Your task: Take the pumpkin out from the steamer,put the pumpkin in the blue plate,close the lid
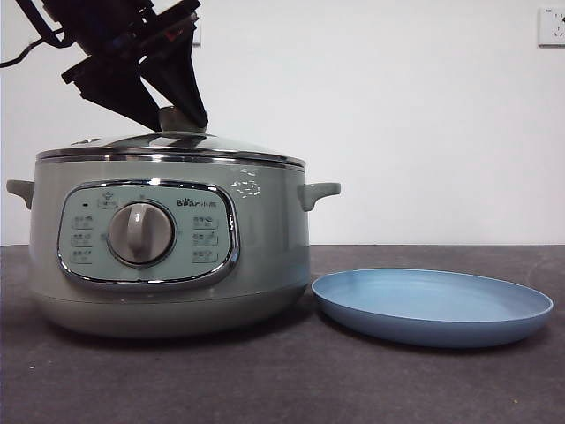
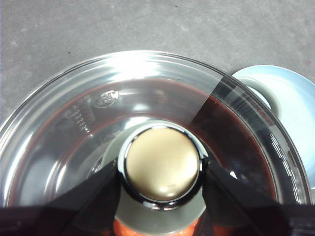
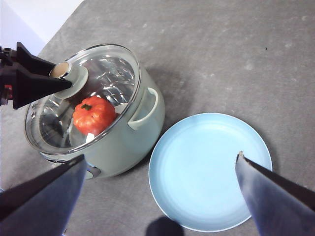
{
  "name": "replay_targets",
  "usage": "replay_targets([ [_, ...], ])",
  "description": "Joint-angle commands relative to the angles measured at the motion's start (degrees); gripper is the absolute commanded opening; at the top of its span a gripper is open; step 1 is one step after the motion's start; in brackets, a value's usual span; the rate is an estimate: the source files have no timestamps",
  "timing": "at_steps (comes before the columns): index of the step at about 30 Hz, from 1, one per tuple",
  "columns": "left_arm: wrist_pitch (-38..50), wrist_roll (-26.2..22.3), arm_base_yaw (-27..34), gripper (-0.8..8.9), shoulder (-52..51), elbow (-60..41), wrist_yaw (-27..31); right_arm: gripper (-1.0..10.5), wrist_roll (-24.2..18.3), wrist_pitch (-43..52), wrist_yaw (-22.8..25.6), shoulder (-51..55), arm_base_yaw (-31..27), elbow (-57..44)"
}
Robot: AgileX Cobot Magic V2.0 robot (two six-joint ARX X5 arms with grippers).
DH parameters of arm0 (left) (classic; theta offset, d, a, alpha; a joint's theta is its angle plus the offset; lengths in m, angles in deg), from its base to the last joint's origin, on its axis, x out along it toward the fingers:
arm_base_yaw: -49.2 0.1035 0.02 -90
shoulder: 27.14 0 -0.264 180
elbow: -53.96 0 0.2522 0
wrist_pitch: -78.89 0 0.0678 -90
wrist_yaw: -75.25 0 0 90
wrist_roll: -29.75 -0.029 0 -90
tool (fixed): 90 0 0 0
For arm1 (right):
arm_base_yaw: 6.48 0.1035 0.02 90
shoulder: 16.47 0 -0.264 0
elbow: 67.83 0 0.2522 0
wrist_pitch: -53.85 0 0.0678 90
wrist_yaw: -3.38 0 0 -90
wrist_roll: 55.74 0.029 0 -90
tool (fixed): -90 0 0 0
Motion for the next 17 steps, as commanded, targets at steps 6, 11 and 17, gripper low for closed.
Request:
replay_targets([
  [6,0.52,-0.92,-0.09,-0.09,-2.67,2.54,0.31,5.0,0.83,0.22,-0.09,0.02,0.04,0.22],
  [11,0.79,-0.9,-0.09,-0.09,-7.43,2.89,0.57,5.0,1.29,1.81,-0.2,-0.9,0.46,0.22],
  [17,0.59,-0.9,-0.09,-0.09,-15.39,2.89,5.27,5.0,1.49,4.5,-0.26,-5.66,5.14,0.26],
])
